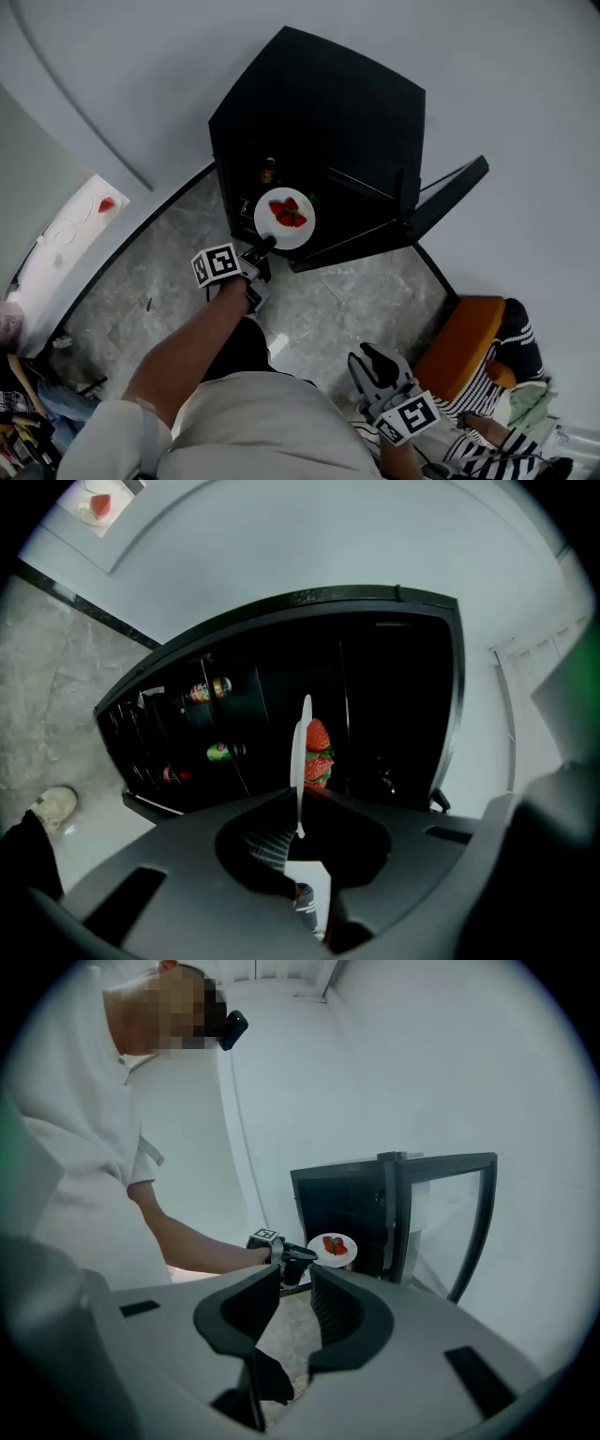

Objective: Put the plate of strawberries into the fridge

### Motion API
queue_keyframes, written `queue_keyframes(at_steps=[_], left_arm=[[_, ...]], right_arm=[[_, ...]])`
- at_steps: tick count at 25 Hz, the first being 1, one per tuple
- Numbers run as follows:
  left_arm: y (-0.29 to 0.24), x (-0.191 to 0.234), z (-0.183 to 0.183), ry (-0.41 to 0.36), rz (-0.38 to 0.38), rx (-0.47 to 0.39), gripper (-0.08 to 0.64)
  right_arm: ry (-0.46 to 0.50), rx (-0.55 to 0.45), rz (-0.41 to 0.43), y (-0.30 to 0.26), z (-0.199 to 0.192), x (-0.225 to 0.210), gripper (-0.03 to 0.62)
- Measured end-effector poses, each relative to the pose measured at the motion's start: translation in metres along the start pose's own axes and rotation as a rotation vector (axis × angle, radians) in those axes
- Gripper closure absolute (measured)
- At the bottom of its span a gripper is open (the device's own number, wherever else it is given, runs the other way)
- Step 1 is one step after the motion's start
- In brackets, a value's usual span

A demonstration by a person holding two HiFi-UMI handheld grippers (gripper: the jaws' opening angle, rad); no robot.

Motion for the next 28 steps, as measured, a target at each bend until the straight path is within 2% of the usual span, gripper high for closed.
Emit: queue_keyframes(at_steps=[9, 18, 24, 28], left_arm=[[-0.086, 0.046, 0.041, 0.028, 0.069, -0.002, 0.537], [-0.131, 0.075, 0.063, 0.028, 0.150, -0.003, 0.537], [-0.146, 0.076, 0.069, -0.026, 0.213, 0.012, 0.535], [-0.151, 0.071, 0.072, -0.137, 0.296, 0.048, 0.525]], right_arm=[[-0.069, 0.058, -0.074, -0.020, 0.003, -0.037, 0.479], [-0.121, 0.096, -0.108, -0.031, 0.000, -0.052, 0.479], [-0.139, 0.101, -0.114, -0.032, 0.000, -0.057, 0.479], [-0.144, 0.102, -0.114, -0.033, 0.000, -0.057, 0.479]])
Point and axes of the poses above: the fingertips, and each gripper's own axes: y backward along the fingers, x to its left, z out of its top, the point moved 7 cm from there along y, backward along the fingers, and after that the axes turned 4 degrees about -y, right-handed, at the moved point
